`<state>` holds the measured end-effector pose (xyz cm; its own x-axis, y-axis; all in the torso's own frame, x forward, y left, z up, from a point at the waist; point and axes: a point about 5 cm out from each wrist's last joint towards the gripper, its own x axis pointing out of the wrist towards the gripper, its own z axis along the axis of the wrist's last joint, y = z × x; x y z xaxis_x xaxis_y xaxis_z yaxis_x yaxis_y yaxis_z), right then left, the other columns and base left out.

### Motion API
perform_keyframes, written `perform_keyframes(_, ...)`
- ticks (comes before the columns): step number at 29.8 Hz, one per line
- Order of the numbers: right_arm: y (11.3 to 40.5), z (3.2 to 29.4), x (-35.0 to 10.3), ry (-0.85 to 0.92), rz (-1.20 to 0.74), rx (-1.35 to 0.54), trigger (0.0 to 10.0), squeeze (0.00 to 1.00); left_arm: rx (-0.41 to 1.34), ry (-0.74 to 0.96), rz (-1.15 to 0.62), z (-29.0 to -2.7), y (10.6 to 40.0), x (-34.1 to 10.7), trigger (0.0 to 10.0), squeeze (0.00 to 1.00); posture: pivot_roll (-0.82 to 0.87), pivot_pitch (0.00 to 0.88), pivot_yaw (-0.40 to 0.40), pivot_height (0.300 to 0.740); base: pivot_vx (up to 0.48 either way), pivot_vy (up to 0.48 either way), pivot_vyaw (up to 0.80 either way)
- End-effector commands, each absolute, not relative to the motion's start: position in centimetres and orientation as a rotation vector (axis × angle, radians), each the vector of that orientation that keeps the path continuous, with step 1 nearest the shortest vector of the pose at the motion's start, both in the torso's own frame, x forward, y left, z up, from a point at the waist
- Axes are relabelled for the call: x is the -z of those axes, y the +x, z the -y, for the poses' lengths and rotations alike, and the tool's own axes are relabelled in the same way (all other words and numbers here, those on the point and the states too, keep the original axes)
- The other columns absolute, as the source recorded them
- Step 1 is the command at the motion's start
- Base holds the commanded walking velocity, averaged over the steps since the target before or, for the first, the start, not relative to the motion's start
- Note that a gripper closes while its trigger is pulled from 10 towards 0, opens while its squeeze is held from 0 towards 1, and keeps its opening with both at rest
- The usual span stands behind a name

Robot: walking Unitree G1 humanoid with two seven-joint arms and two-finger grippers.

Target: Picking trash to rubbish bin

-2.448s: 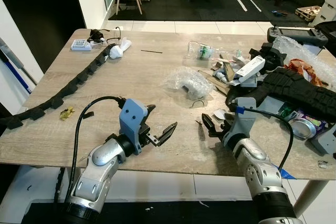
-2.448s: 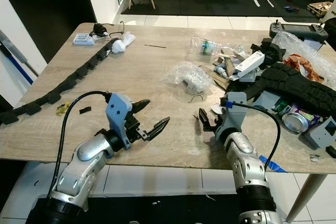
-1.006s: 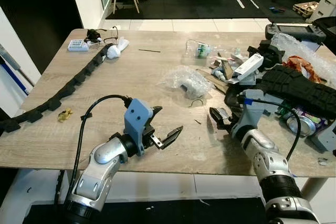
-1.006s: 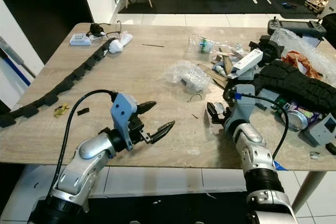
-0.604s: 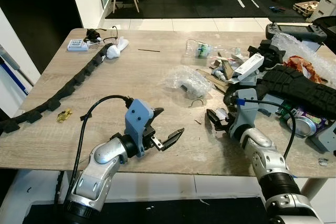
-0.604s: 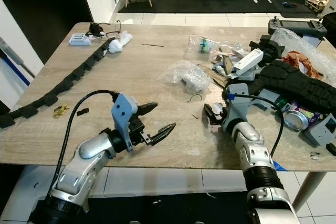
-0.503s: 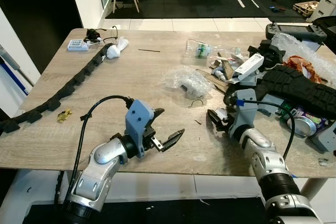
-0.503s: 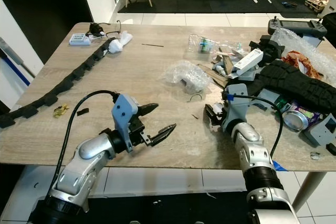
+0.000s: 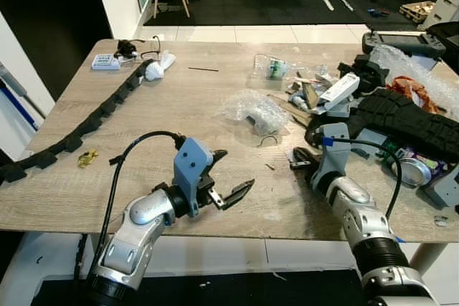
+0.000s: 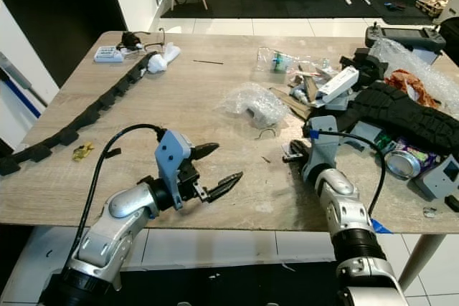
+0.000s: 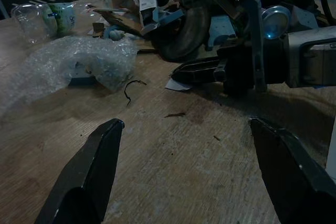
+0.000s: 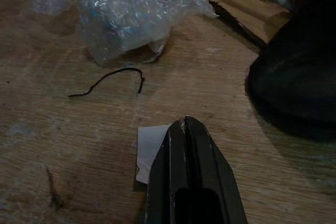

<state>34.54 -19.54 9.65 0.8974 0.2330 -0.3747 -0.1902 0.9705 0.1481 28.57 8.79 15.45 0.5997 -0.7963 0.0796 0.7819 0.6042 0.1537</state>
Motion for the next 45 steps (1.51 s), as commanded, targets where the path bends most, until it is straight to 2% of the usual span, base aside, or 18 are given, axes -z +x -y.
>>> perform_keyframes(1, 33.5, 19.1, -7.5, 0.154, -0.497, -0.215, 0.0, 0.0, 0.932, 0.127, 0.125, -8.9, 28.2, -15.1, 10.0, 0.0, 0.03, 0.107, 0.049, 0.74, 0.0, 0.0, 0.0)
perform_keyframes(6, 34.1, 18.4, -8.9, 0.243, -0.421, -0.236, 0.0, 0.0, 0.935, 0.129, 0.125, -8.8, 28.2, -15.1, 10.0, 0.0, 0.03, 0.101, 0.051, 0.74, 0.0, 0.0, 0.0)
perform_keyframes(11, 35.2, 16.8, -14.3, 0.489, -0.199, -0.39, 0.0, 0.0, 0.908, 0.121, 0.144, -9.0, 28.5, -15.5, 10.0, 0.0, 0.03, 0.101, 0.049, 0.74, 0.0, 0.0, 0.0)
perform_keyframes(13, 35.2, 16.8, -14.3, 0.489, -0.199, -0.39, 0.0, 0.0, 0.908, 0.121, 0.144, -9.0, 28.5, -15.5, 10.0, 0.0, 0.03, 0.101, 0.049, 0.74, 0.0, 0.0, 0.0)
perform_keyframes(15, 35.3, 15.8, -18.4, 0.547, -0.016, -0.533, 0.0, 0.0, 0.892, 0.118, 0.147, -9.2, 28.7, -15.5, 10.0, 0.0, 0.03, 0.104, 0.047, 0.74, 0.0, 0.0, 0.0)
perform_keyframes(18, 35.1, 15.5, -19.7, 0.546, 0.042, -0.576, 0.0, 0.0, 0.883, 0.118, 0.147, -9.2, 28.7, -15.5, 10.0, 0.0, 0.03, 0.104, 0.047, 0.74, 0.0, 0.0, 0.0)
perform_keyframes(21, 34.3, 14.2, -21.0, 0.378, 0.126, -0.633, 0.0, 0.0, 0.783, 0.096, 0.161, -10.1, 29.3, -15.7, 10.0, 0.0, 0.03, 0.114, 0.044, 0.74, 0.0, 0.0, 0.0)
perform_keyframes(22, 34.3, 14.2, -21.0, 0.378, 0.126, -0.633, 0.0, 0.0, 0.783, 0.096, 0.161, -10.1, 29.3, -15.7, 10.0, 0.0, 0.03, 0.114, 0.044, 0.74, 0.0, 0.0, 0.0)
perform_keyframes(25, 34.8, 14.0, -20.3, 0.16, 0.142, -0.443, 0.0, 0.0, 0.573, 0.052, 0.159, -12.0, 30.8, -15.9, 10.0, 0.0, 0.03, 0.117, 0.044, 0.74, 0.0, 0.0, 0.0)
perform_keyframes(26, 34.8, 14.0, -20.3, 0.16, 0.142, -0.443, 0.0, 0.0, 0.573, 0.052, 0.159, -12.0, 30.8, -15.9, 10.0, 0.0, 0.03, 0.117, 0.044, 0.74, 0.0, 0.0, 0.0)
perform_keyframes(28, 34.7, 14.5, -20.9, 0.158, 0.216, -0.322, 0.0, 0.0, 0.38, 0.053, 0.165, -14.0, 31.8, -16.1, 10.0, 0.0, 0.03, 0.124, 0.042, 0.74, 0.0, 0.0, 0.0)
perform_keyframes(30, 34.6, 14.8, -21.1, 0.164, 0.246, -0.275, 0.0, 0.0, 0.31, 0.061, 0.176, -14.8, 32.0, -16.2, 10.0, 0.0, 0.03, 0.124, 0.042, 0.74, 0.0, 0.0, 0.0)
perform_keyframes(31, 34.4, 15.1, -21.3, 0.175, 0.264, -0.24, 2.4, 0.0, 0.217, 0.098, 0.156, -15.8, 32.4, -16.2, 10.0, 0.0, 0.03, 0.126, 0.039, 0.74, 0.0, 0.0, 0.0)
perform_keyframes(32, 34.4, 15.1, -21.3, 0.175, 0.264, -0.24, 2.4, 0.0, 0.217, 0.098, 0.156, -15.8, 32.4, -16.2, 10.0, 0.0, 0.03, 0.126, 0.039, 0.74, 0.0, 0.0, 0.0)
perform_keyframes(33, 33.9, 15.2, -22.2, 0.057, 0.338, -0.23, 10.0, 0.0, 0.098, 0.081, 0.178, -17.6, 32.4, -16.8, 10.0, 0.0, 0.02, 0.13, 0.043, 0.74, 0.0, 0.0, 0.0)
perform_keyframes(39, 33.2, 15.1, -22.5, -0.091, 0.421, -0.205, 10.0, 0.0, 0.064, 0.083, 0.217, -18.2, 32.2, -17.4, 10.0, 0.0, 0.03, 0.13, 0.035, 0.74, 0.0, 0.0, 0.0)
perform_keyframes(41, 32.6, 14.8, -21.4, -0.163, 0.43, -0.184, 10.0, 0.0, 0.068, 0.105, 0.231, -17.4, 32.0, -17.4, 10.0, 0.0, 0.03, 0.135, 0.031, 0.74, 0.0, 0.0, -0.4)
perform_keyframes(45, 32.3, 14.5, -20.7, -0.15, 0.418, -0.175, 10.0, 0.0, 0.088, 0.138, 0.228, -16.7, 31.9, -17.2, 10.0, 0.0, 0.03, 0.135, 0.032, 0.74, 0.0, 0.0, -0.8)
